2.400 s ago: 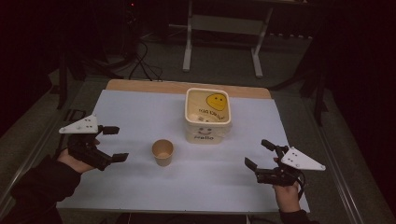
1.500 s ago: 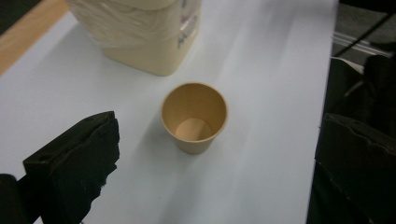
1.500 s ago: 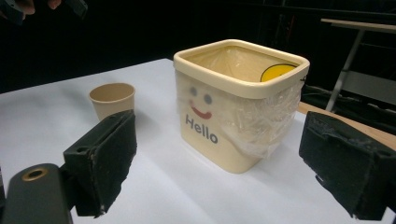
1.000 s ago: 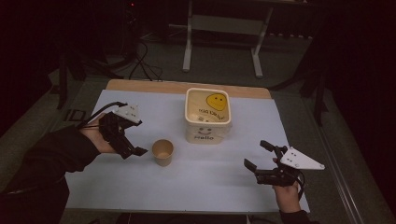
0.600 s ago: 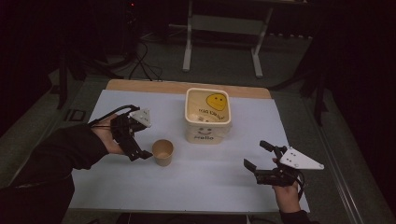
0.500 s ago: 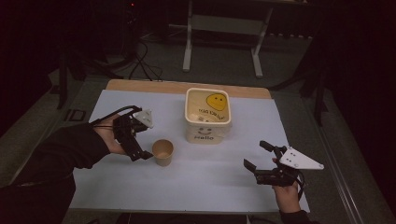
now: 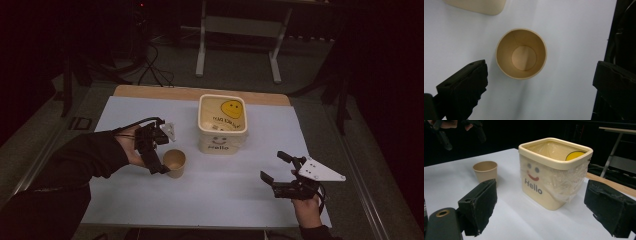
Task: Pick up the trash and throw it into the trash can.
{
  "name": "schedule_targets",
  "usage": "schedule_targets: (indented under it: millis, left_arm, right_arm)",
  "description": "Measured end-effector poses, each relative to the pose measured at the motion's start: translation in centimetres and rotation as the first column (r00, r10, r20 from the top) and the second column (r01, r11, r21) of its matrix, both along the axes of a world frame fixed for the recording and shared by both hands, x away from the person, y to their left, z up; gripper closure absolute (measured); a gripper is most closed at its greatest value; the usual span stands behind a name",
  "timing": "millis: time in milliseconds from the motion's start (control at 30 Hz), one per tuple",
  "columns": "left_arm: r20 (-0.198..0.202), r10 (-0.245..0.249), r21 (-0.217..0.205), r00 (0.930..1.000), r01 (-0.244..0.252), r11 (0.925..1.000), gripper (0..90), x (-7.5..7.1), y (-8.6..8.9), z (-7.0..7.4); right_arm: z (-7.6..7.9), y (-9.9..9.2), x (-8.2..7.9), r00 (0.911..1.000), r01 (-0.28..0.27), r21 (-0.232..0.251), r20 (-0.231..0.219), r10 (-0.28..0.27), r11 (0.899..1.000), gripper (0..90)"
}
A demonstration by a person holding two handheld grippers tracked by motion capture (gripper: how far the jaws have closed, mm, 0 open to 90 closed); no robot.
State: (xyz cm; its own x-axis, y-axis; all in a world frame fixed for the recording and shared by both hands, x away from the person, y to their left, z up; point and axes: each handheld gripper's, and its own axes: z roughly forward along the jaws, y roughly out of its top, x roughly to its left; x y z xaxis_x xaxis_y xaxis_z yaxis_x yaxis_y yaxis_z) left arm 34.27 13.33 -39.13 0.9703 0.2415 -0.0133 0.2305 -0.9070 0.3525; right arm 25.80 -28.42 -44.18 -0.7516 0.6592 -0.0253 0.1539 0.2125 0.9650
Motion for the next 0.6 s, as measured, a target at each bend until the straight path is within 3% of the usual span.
schedule_targets:
  millis: [600]
  left_arm:
    - [-0.034, -0.013, 0.069, 0.9993, 0.016, 0.9975, 0.3, 1.8, -1.9, -3.1]
  right_arm:
    - [-0.1, 0.1, 0.0, 0.9999, -0.011, -0.01, -0.007, 0.011, 1.0, 11.0]
